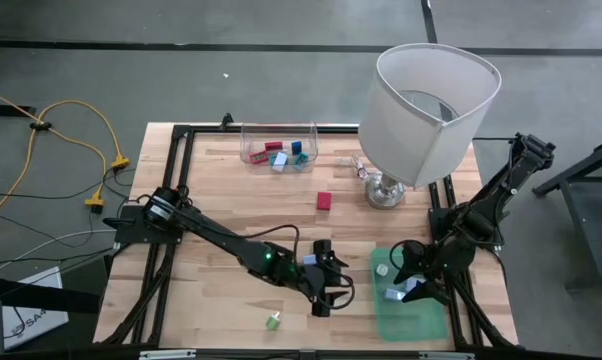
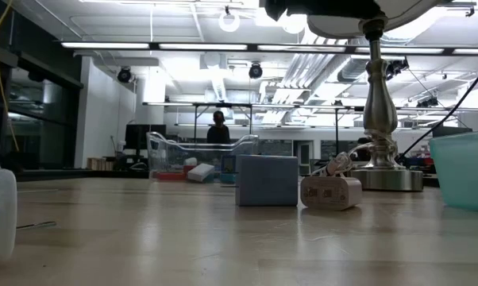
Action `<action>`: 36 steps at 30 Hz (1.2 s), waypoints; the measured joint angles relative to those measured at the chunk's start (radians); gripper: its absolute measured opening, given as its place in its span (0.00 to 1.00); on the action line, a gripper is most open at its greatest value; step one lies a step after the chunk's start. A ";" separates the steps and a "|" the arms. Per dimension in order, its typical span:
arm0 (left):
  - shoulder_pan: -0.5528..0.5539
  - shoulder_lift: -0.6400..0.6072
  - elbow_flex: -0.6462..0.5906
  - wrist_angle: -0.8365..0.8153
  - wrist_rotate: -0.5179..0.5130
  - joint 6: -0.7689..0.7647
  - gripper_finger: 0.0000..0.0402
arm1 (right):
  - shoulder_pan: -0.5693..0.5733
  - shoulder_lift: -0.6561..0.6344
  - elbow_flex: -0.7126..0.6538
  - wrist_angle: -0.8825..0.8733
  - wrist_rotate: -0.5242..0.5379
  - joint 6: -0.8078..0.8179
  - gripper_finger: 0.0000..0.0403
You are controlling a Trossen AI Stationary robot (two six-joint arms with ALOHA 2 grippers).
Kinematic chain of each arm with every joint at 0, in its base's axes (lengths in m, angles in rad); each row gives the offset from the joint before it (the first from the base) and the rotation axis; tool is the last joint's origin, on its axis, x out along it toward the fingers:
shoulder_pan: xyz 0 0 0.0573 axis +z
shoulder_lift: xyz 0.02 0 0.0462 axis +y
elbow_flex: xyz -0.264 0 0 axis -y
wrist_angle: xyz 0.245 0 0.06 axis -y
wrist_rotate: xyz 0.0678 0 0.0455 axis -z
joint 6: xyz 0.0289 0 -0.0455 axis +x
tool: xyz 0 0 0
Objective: Pick & Place Office items
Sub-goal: Put the bottom green charger adapter into the green bin
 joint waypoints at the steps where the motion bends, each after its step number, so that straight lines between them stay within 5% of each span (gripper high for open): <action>1: 0.000 -0.001 0.000 -0.006 0.000 -0.005 0.75 | 0.000 0.000 0.000 -0.001 0.000 -0.003 0.65; 36: -0.027 -0.095 0.000 -0.315 -0.023 -0.154 0.75 | 0.000 0.001 0.000 0.001 0.067 -0.076 0.65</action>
